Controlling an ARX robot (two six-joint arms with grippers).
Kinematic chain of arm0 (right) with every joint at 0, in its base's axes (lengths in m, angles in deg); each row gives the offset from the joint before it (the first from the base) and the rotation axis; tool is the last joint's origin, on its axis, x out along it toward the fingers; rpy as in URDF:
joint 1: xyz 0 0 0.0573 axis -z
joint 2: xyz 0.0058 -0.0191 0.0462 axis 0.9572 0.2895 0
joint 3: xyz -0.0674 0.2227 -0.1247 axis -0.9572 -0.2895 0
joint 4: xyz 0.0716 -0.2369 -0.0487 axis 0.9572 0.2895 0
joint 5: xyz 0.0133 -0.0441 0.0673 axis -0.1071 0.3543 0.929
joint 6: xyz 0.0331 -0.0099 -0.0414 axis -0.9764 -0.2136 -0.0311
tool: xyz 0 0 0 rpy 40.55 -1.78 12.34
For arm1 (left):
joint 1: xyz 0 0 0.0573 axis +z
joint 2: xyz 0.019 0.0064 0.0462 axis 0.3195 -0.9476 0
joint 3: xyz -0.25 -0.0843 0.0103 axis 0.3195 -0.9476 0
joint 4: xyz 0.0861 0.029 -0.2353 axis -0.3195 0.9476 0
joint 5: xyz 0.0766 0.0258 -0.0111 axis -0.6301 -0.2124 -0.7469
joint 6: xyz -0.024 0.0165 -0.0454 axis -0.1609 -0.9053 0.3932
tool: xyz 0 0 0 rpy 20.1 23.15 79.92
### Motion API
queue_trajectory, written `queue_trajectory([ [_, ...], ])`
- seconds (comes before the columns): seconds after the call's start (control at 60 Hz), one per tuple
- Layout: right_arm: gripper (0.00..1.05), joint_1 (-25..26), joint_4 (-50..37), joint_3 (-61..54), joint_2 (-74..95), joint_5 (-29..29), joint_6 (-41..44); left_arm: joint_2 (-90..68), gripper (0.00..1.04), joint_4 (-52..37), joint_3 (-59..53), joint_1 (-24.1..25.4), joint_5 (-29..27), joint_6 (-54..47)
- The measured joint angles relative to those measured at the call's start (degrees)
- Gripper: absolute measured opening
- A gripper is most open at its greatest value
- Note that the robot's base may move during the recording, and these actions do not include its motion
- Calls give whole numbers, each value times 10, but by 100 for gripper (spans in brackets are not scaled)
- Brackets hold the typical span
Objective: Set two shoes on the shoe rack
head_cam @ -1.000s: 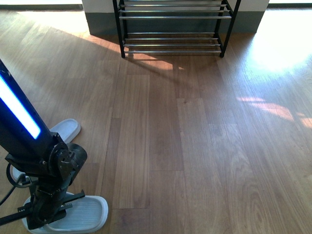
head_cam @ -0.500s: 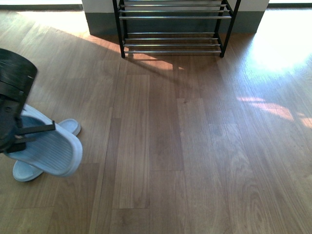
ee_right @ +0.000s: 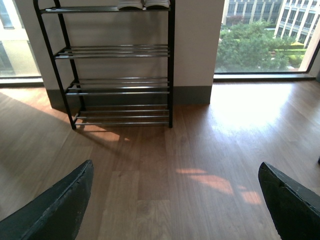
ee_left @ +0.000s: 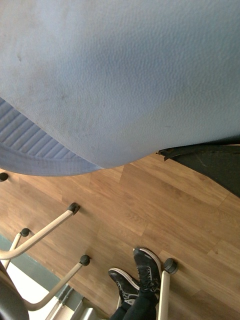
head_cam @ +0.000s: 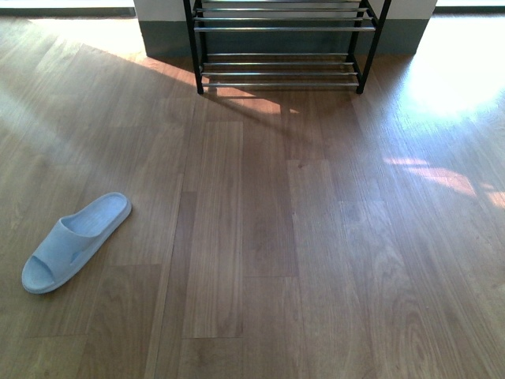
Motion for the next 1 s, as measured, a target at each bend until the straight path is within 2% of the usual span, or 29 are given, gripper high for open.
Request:
queue_trajectory([
  [1.0,96,0,0,0,-1,1,0,-1,2,1,-1,-3,3,0],
])
